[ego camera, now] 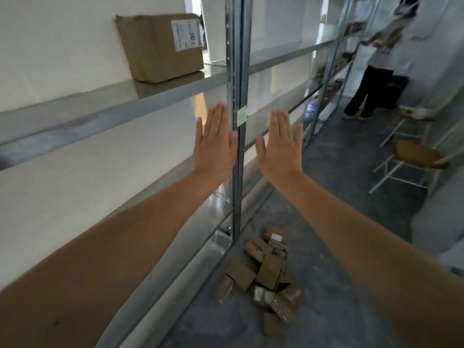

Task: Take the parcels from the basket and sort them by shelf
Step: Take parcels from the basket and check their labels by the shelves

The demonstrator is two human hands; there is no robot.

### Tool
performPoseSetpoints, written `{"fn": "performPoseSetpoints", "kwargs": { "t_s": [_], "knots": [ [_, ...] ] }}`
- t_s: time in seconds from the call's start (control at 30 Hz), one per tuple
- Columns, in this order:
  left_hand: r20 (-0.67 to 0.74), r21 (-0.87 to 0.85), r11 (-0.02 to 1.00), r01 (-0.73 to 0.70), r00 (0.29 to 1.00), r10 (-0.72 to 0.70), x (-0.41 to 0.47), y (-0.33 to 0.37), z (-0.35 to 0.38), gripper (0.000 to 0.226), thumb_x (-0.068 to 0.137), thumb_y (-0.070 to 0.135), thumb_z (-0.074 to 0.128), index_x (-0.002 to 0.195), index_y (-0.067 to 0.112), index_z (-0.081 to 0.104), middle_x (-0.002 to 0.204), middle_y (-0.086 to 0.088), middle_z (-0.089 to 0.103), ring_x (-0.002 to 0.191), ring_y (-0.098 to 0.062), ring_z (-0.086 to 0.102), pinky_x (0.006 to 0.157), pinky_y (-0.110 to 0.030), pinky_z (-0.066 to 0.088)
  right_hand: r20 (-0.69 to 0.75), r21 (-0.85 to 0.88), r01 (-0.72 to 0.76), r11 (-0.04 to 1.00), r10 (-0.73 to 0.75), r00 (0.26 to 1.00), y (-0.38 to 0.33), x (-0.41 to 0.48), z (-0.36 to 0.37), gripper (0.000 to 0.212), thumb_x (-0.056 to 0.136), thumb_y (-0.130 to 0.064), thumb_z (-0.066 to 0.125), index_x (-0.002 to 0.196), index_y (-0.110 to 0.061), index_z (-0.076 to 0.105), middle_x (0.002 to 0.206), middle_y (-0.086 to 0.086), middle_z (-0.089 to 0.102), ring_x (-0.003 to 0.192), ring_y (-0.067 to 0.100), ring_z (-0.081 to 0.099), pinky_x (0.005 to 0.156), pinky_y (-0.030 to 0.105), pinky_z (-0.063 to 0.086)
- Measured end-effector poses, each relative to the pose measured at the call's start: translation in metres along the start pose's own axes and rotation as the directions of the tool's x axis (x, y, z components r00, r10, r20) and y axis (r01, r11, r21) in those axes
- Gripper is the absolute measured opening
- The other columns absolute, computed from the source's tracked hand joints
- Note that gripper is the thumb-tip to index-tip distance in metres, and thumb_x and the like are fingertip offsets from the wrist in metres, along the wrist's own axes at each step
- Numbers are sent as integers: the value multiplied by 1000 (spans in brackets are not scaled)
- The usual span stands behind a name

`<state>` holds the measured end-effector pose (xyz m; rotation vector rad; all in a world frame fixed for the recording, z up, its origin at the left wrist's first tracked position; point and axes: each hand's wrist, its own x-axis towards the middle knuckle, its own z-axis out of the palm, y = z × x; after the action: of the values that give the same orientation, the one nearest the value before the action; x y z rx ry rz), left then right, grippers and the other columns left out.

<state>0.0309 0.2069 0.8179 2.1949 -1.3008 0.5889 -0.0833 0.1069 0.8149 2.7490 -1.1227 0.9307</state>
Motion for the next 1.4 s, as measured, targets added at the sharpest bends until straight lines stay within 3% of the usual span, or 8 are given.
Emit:
{"fn": "performPoseSetpoints", "kwargs": {
  "t_s": [0.5, 0.93, 1.2, 1.4],
  "knots": [
    [193, -316, 938, -143, 958, 211, 30, -25, 132, 58, 106, 30, 25, 156, 7, 10, 165, -7, 7, 152, -19, 1, 123, -39, -3, 127, -206, -332, 921, 361, 924, 29, -7, 88, 64, 104, -36, 23, 157, -7, 1, 165, 5, 1, 152, 16, -5, 121, 47, -9],
    [433, -348, 907, -239, 817, 381, -4, 69, 269, 59, 106, 34, 21, 157, 10, 2, 165, -5, -1, 152, -17, -6, 124, -42, -4, 260, -282, -545, 790, 610, 749, 181, -70, 155, 65, 103, -38, 23, 156, -8, -1, 165, 5, -1, 151, 16, -7, 121, 47, -11],
    [608, -323, 941, -104, 739, 290, -34, 142, 379, 59, 106, 33, 22, 156, 10, 2, 165, -4, -1, 151, -15, -7, 124, -40, -5, 431, -265, -586, 766, 637, 638, 313, -112, 206, 65, 103, -35, 25, 157, -9, 0, 165, 5, 0, 152, 16, -7, 121, 48, -9],
    [699, -234, 972, -21, 691, 183, -84, 144, 482, 57, 107, 31, 24, 156, 10, 8, 165, -4, 4, 151, -15, -4, 123, -36, -6, 557, -289, -588, 756, 632, 539, 386, -165, 288, 64, 103, -35, 24, 156, -9, -1, 165, 4, 1, 152, 16, -5, 122, 47, -7]
  ]
}}
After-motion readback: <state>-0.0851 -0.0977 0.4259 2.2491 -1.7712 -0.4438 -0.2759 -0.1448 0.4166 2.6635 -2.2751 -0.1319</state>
